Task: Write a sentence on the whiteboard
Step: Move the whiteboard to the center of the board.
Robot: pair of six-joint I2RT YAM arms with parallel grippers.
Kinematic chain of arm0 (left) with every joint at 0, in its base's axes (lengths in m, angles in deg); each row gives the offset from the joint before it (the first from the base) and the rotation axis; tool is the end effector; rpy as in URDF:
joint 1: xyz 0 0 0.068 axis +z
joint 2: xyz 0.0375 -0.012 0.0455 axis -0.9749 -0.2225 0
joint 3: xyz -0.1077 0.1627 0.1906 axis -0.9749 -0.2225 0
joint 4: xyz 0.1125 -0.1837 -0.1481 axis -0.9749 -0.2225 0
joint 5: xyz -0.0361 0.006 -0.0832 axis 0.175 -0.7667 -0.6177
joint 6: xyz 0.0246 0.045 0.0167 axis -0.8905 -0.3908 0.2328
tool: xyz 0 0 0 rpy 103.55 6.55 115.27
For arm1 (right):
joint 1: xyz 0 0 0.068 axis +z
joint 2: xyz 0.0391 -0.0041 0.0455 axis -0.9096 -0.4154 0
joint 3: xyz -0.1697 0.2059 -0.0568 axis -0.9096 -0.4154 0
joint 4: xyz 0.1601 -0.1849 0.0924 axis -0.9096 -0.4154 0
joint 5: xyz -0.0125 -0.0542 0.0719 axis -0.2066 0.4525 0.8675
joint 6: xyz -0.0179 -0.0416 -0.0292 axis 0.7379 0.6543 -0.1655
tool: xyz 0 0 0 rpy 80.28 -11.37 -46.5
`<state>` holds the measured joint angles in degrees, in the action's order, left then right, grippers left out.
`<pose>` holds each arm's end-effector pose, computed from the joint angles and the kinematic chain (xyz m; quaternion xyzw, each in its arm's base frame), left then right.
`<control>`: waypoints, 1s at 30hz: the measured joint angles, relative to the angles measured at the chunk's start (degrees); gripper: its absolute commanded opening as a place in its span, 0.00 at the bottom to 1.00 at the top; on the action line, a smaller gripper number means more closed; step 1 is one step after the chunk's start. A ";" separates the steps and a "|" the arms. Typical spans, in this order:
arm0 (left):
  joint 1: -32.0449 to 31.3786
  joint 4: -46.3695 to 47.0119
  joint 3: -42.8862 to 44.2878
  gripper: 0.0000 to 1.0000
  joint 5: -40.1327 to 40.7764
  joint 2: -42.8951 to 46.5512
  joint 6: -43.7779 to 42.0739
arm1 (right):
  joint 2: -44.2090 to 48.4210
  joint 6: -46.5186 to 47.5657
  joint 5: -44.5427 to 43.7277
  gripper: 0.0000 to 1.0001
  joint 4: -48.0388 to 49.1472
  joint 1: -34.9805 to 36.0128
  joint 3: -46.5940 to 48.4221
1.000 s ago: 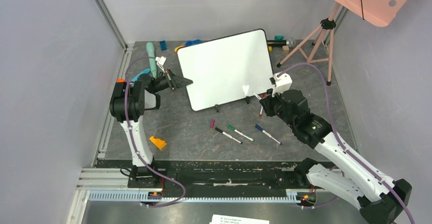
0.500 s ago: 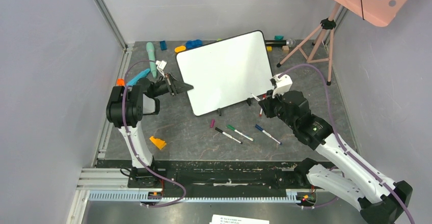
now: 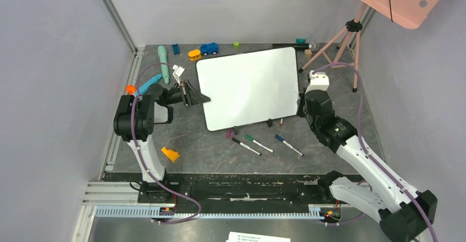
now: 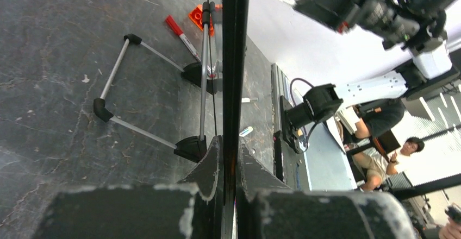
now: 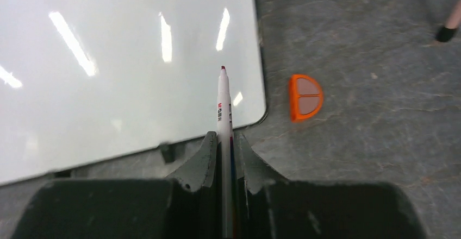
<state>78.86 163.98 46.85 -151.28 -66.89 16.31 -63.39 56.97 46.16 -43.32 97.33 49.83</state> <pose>0.3436 -0.0246 0.1692 0.1792 0.6639 -0.6416 0.3398 0.1762 0.0922 0.3049 -0.0046 0.8409 0.0430 0.5395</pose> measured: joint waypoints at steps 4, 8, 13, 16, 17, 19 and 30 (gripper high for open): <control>-0.31 0.00 -0.13 0.02 -2.25 0.68 -0.66 | -5.70 -0.79 -1.49 0.00 0.83 -8.24 2.95; -0.35 0.00 -0.13 0.08 -2.93 0.68 -1.49 | -9.77 -1.25 -0.04 0.00 2.51 -15.26 3.41; -0.24 -0.13 -0.13 0.36 -2.99 0.68 -1.70 | -12.37 -1.66 4.74 0.00 4.22 -21.05 3.41; 0.26 -0.13 -0.13 0.65 -3.02 0.74 -1.66 | -11.47 -1.68 6.82 0.00 5.88 -21.29 3.17; 0.48 -0.11 -0.13 0.70 -3.02 0.76 -1.70 | -10.82 -1.66 7.39 0.00 6.40 -21.22 2.86; 0.90 -0.20 -0.13 0.79 -2.69 0.79 -1.64 | -9.11 -1.60 8.22 0.00 7.21 -21.24 2.12; 1.81 -0.22 -0.15 0.69 -0.76 0.79 -1.64 | -2.16 -1.20 11.72 0.00 7.87 -21.24 -1.75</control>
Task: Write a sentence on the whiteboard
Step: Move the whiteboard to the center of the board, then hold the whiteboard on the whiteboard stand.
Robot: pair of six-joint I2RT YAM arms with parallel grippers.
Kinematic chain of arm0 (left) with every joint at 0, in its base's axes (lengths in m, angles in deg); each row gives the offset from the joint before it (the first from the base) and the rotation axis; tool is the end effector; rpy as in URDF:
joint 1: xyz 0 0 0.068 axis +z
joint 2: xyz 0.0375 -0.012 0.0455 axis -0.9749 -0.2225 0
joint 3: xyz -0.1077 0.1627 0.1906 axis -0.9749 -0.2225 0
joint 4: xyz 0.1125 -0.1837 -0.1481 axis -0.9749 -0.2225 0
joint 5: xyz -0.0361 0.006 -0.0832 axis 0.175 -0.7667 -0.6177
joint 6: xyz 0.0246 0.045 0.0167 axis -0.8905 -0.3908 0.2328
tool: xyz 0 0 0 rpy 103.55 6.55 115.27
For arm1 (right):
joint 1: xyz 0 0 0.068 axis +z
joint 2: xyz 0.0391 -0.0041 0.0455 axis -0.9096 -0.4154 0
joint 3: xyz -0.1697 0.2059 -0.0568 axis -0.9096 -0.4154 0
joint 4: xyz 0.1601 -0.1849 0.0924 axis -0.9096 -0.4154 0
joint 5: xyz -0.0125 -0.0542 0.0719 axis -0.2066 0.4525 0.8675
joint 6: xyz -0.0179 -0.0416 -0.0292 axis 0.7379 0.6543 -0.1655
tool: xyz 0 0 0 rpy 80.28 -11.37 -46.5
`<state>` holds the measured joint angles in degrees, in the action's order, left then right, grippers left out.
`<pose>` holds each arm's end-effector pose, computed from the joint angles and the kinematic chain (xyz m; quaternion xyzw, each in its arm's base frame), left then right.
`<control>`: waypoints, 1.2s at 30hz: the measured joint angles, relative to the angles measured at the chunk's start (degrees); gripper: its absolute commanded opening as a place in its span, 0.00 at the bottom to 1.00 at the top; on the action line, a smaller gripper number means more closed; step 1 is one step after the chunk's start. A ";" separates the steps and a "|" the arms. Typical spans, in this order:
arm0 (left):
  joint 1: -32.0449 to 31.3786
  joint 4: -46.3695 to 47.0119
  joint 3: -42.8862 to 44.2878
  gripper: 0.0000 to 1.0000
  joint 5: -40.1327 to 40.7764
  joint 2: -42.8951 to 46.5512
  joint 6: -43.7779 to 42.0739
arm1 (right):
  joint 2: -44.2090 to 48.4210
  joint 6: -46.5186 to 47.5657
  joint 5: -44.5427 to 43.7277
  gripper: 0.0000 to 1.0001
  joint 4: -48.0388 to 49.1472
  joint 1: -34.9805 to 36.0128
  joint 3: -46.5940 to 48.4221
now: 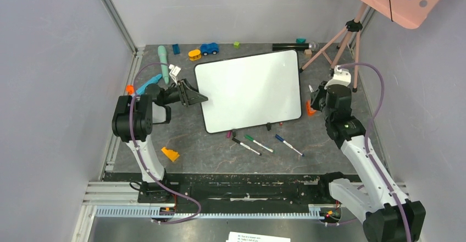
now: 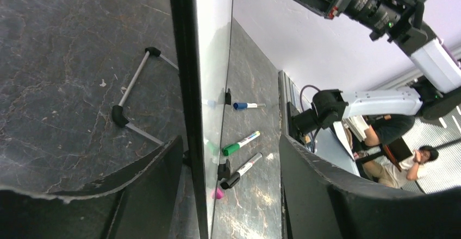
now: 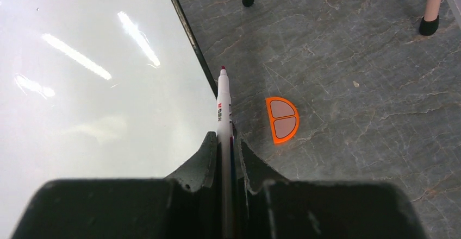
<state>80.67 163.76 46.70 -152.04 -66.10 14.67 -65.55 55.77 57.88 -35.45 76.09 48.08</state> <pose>0.3426 -0.0139 0.1726 0.1855 0.6630 -0.6314 0.3569 0.2110 0.0316 0.2997 0.1094 0.8242 0.0431 0.5539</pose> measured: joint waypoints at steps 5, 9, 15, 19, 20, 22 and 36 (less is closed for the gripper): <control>0.04 -0.09 -3.34 0.68 3.08 1.22 -0.50 | 3.54 0.00 1.09 0.00 0.39 0.00 -2.64; 0.13 -0.85 -6.97 0.66 5.29 3.02 -2.19 | 5.77 0.04 1.49 0.00 0.35 0.00 -4.17; 0.13 -1.20 -10.54 0.63 7.32 2.89 -2.84 | 8.44 0.92 1.75 0.00 -0.09 0.00 -5.16; 0.13 -1.20 -10.93 0.57 7.61 1.88 -2.82 | 9.64 1.38 1.90 0.00 -0.46 0.00 -5.86; 0.13 -1.20 -11.02 0.56 7.76 1.57 -2.82 | 9.79 1.44 1.95 0.00 -0.50 0.00 -6.01; 0.13 -1.22 -11.30 0.56 8.22 1.09 -2.82 | 10.14 1.51 2.29 0.00 -0.59 0.00 -6.36; -0.31 0.79 -10.56 0.10 8.63 -2.56 -2.75 | 11.17 1.73 4.04 0.00 -1.14 0.00 -7.41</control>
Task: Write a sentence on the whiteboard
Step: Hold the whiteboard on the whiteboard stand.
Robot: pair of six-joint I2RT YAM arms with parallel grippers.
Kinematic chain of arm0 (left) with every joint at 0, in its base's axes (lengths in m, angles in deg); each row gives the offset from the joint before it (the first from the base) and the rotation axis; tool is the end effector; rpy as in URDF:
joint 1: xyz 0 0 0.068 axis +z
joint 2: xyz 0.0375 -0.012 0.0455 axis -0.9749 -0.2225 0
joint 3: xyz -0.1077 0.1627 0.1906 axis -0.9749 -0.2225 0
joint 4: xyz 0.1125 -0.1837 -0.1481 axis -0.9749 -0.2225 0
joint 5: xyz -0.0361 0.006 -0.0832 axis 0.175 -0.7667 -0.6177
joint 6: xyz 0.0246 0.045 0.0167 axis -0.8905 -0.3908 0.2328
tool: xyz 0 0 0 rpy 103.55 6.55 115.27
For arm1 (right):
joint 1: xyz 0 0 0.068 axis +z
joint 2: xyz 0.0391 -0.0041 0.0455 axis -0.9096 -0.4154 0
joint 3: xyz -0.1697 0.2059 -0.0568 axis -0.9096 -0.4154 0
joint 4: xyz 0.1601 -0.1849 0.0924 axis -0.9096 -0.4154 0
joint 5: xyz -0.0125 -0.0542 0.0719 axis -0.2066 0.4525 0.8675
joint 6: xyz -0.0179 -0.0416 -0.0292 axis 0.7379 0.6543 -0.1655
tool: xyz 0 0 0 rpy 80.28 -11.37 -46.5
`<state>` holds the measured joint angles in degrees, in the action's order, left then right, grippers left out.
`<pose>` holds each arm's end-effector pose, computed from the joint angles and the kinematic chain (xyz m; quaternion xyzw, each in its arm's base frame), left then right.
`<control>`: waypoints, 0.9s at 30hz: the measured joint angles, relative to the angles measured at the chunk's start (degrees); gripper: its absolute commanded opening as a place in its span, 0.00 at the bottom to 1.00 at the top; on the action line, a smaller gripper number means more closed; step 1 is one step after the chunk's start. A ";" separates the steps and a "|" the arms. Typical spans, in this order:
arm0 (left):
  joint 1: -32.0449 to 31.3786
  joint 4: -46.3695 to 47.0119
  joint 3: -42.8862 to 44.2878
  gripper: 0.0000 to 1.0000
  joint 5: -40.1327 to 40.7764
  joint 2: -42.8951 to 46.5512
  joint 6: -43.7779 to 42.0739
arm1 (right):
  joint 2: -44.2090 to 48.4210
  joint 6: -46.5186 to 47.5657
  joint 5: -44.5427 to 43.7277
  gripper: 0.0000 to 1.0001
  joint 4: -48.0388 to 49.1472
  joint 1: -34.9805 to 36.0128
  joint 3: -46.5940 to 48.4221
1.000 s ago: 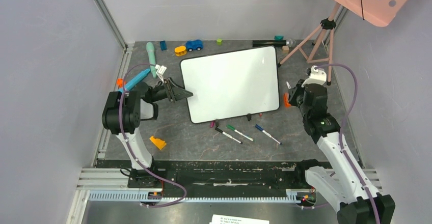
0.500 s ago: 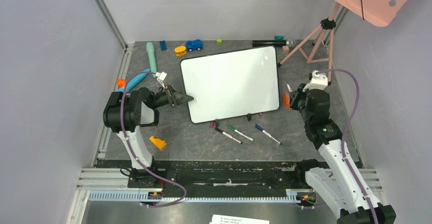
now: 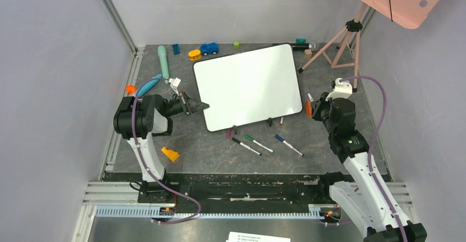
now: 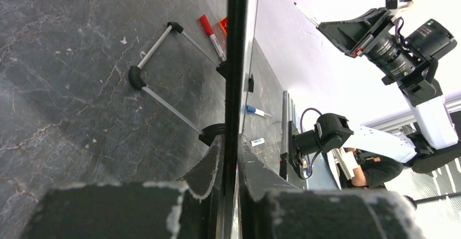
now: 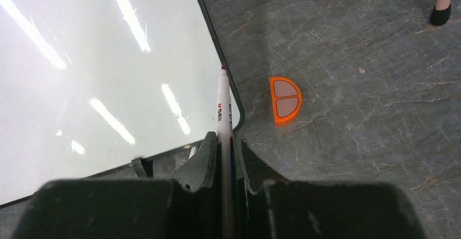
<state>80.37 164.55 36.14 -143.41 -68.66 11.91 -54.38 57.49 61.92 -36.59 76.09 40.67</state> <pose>0.3106 -0.0161 0.1241 0.0793 0.6946 -0.6249 0.3474 0.1739 0.0272 0.2859 0.0787 0.8165 0.0689 0.5678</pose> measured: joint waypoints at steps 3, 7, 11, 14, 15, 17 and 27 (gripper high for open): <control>-0.26 0.07 0.92 0.02 0.15 -0.22 0.79 | 0.00 0.20 0.02 0.00 -0.46 0.00 0.00; -0.66 0.15 0.92 0.02 0.00 -0.22 0.74 | 0.15 0.20 0.39 0.00 -0.87 0.00 0.00; -0.96 0.15 1.25 0.02 -0.26 -0.22 0.72 | 1.05 0.22 0.85 0.00 -1.01 0.00 0.00; -1.16 0.13 1.51 0.02 -0.48 -0.15 0.44 | 1.49 0.24 0.92 0.00 -1.05 0.00 0.00; -1.16 0.11 1.53 0.02 -0.52 -0.02 0.28 | 1.51 0.24 1.01 0.00 -1.05 0.00 0.00; -1.20 0.00 1.53 0.18 -0.72 0.39 0.00 | 1.51 0.26 1.14 0.00 -1.09 0.00 0.00; -4.63 -0.46 2.10 0.86 -2.97 2.58 -0.57 | 1.38 0.63 1.31 0.00 -1.11 0.00 0.00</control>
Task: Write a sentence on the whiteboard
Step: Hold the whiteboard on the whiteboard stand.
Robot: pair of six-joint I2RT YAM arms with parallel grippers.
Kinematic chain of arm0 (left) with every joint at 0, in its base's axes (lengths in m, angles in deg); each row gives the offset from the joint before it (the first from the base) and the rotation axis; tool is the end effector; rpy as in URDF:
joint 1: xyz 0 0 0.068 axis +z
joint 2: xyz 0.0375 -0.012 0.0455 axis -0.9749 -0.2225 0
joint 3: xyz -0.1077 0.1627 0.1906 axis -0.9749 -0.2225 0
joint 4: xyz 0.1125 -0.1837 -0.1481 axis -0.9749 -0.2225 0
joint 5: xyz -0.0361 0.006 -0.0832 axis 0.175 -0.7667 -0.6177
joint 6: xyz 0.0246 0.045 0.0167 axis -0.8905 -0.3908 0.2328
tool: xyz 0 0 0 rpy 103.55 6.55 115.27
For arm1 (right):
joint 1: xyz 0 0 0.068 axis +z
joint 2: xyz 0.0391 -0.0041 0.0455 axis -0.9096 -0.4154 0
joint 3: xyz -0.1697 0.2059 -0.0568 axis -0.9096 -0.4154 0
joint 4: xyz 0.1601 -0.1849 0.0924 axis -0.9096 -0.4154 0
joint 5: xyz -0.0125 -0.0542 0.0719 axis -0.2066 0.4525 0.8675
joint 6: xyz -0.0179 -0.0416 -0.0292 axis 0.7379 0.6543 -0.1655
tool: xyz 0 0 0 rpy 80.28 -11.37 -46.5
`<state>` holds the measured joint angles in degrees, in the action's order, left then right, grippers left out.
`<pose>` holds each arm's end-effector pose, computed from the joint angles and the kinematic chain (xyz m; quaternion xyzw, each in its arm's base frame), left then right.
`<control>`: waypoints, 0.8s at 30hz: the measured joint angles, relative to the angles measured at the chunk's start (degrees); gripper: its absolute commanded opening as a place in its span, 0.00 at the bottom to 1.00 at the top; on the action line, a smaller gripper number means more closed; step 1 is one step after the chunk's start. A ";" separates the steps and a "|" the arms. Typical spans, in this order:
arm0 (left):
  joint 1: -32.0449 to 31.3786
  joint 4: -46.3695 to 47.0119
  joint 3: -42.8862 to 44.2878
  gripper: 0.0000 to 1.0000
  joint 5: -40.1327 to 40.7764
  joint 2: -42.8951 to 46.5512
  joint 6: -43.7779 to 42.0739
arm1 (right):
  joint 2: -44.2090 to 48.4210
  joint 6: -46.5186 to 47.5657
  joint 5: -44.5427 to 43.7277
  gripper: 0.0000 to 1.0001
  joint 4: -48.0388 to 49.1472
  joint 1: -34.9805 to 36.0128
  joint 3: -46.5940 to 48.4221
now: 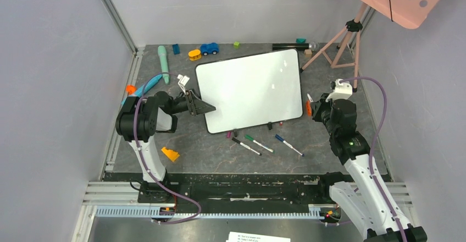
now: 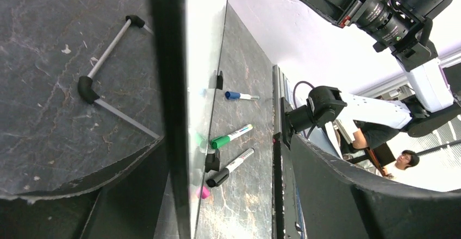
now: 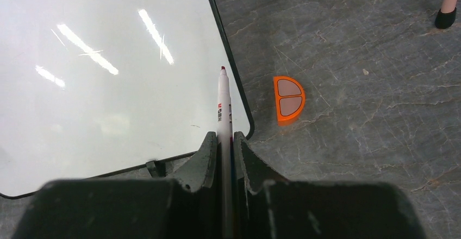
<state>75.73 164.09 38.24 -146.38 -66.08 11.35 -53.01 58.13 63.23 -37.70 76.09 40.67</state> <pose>0.3138 -0.0419 0.1432 0.1525 0.6759 -0.6393 0.3334 0.1690 0.0271 0.2875 0.0677 0.8166 0.0755 0.5683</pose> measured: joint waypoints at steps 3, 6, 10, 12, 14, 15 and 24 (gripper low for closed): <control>0.07 0.00 1.18 0.84 -0.09 -0.02 0.00 | -0.02 0.00 0.02 0.00 0.00 0.00 0.00; 0.11 0.00 3.23 0.82 -0.22 -0.07 0.02 | -0.02 0.04 0.02 0.00 0.00 0.00 0.00; 0.11 0.00 7.08 0.82 -0.57 -0.46 0.04 | -0.15 0.07 0.02 0.00 -0.17 0.00 0.02; 0.11 0.02 8.96 0.82 -1.14 -0.46 0.04 | -0.37 0.11 0.02 0.00 -0.57 0.00 0.13; 0.11 0.00 10.54 0.82 -1.73 -0.46 0.04 | -0.57 0.22 0.02 0.00 -0.92 0.00 0.26; 0.22 0.02 11.19 0.82 -2.01 -0.46 0.04 | -0.61 0.24 0.00 0.00 -1.22 0.00 0.39; 3.65 -0.04 12.72 0.68 -4.28 -0.42 -0.02 | -1.20 0.28 0.17 0.00 -1.79 0.00 1.38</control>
<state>79.38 164.05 50.96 -150.67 -66.50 11.32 -54.21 58.41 63.41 -39.49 76.09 42.05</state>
